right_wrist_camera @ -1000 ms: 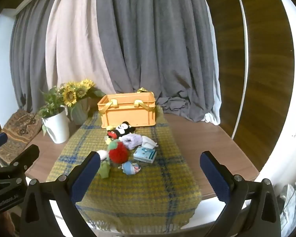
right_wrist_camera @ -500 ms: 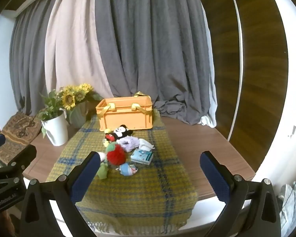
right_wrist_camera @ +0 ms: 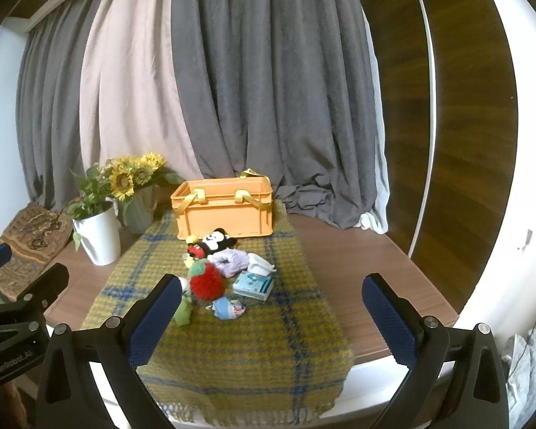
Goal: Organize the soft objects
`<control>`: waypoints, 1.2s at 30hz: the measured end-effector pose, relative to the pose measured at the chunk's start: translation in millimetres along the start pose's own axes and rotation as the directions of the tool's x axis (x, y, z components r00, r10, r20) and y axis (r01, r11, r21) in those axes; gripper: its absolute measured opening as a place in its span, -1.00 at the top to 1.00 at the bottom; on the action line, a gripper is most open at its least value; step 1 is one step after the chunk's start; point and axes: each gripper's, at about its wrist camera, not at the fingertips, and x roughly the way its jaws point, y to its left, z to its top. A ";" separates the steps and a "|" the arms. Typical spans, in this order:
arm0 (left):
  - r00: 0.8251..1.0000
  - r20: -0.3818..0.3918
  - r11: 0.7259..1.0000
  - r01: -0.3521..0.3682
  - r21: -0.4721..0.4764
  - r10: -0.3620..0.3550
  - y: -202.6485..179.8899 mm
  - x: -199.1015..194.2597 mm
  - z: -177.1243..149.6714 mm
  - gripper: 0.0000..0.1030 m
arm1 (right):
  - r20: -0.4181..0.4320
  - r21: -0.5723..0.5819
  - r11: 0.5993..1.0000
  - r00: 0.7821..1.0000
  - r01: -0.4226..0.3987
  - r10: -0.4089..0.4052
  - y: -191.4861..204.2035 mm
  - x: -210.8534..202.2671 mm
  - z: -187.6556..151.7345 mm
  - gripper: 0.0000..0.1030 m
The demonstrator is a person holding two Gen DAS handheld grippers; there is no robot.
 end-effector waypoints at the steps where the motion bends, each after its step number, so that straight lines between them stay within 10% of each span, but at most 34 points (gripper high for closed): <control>1: 1.000 0.001 1.000 -0.001 0.001 0.001 -0.1 -0.1 -0.3 -1.00 | 0.000 0.001 1.000 1.000 0.000 0.000 -1.0 0.4 0.6 -0.98; 36: 1.000 0.002 1.000 -0.002 -0.004 0.002 -2.1 8.3 -2.1 -1.00 | -0.004 0.000 1.000 1.000 0.008 -0.008 2.6 9.3 -2.9 -0.98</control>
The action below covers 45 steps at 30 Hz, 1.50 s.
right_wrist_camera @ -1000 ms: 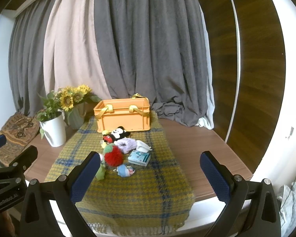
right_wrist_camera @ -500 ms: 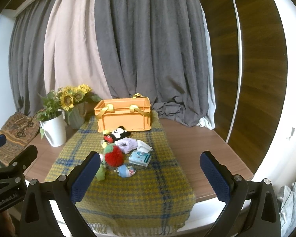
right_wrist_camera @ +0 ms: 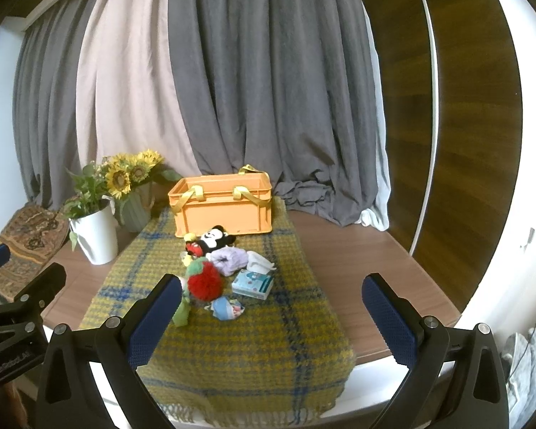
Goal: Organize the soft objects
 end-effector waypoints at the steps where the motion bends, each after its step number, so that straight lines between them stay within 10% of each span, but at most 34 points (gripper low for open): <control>1: 1.000 0.000 1.000 0.001 0.000 -0.001 -0.1 -0.3 -0.1 -1.00 | -0.001 0.000 1.000 1.000 0.000 0.000 -0.4 0.8 0.5 -0.98; 22: 0.999 -0.025 0.999 0.032 0.016 -0.032 -7.5 22.8 -7.8 -1.00 | -0.020 0.016 0.999 0.999 -0.036 0.036 5.9 17.7 -6.4 -0.98; 45: 0.977 -0.194 0.989 0.113 0.094 -0.093 -18.8 157.2 -53.9 -0.86 | -0.211 -0.035 0.985 0.964 -0.171 0.160 30.3 156.5 -35.3 -0.92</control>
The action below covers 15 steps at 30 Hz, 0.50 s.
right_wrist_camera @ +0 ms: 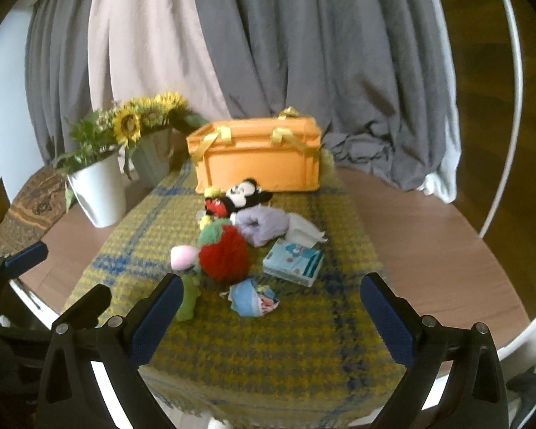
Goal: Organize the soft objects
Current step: 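Grasp the green frog toy with the left tool while the right grasps the blue cloth bundle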
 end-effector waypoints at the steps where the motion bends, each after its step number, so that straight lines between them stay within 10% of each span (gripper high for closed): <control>1: 1.000 -0.012 1.000 0.013 0.003 -0.013 -0.9 8.5 -1.3 -0.85 | -0.016 -0.002 1.000 1.000 -0.003 0.003 -0.3 7.3 -0.8 -0.87; 15: 0.982 -0.151 0.991 0.124 0.040 -0.117 -14.3 86.4 -20.6 -0.46 | -0.203 0.014 0.998 0.977 -0.062 0.064 1.9 90.7 -11.2 -0.63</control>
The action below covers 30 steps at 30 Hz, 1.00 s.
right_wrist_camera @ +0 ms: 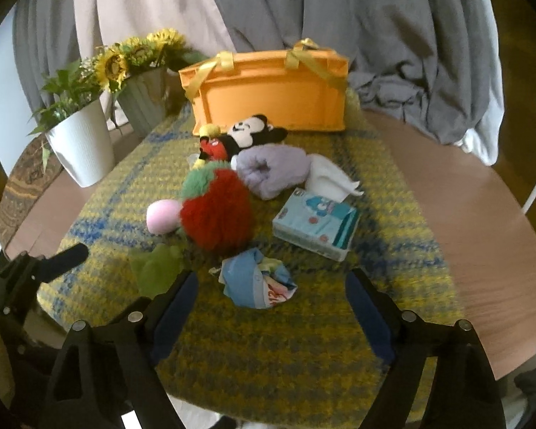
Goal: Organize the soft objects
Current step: 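Grasp the green frog toy with the left tool while the right grasps the blue cloth bundle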
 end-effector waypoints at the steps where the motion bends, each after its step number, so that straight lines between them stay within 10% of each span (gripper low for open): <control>1: 1.000 -0.010 1.000 0.007 0.002 -0.007 0.7 4.2 0.0 -0.41 | -0.010 -0.004 1.000 1.000 0.001 -0.001 1.1 4.5 0.3 -0.61; 17: 0.994 -0.061 0.996 0.093 -0.010 -0.094 11.0 24.6 3.0 0.04 | -0.124 -0.015 0.999 0.991 -0.053 0.050 6.3 49.4 -2.5 0.08; 30: 0.989 -0.048 0.991 0.136 -0.018 -0.137 16.1 20.1 10.2 0.42 | -0.094 0.029 0.999 0.995 -0.017 0.020 8.3 29.1 -2.7 0.15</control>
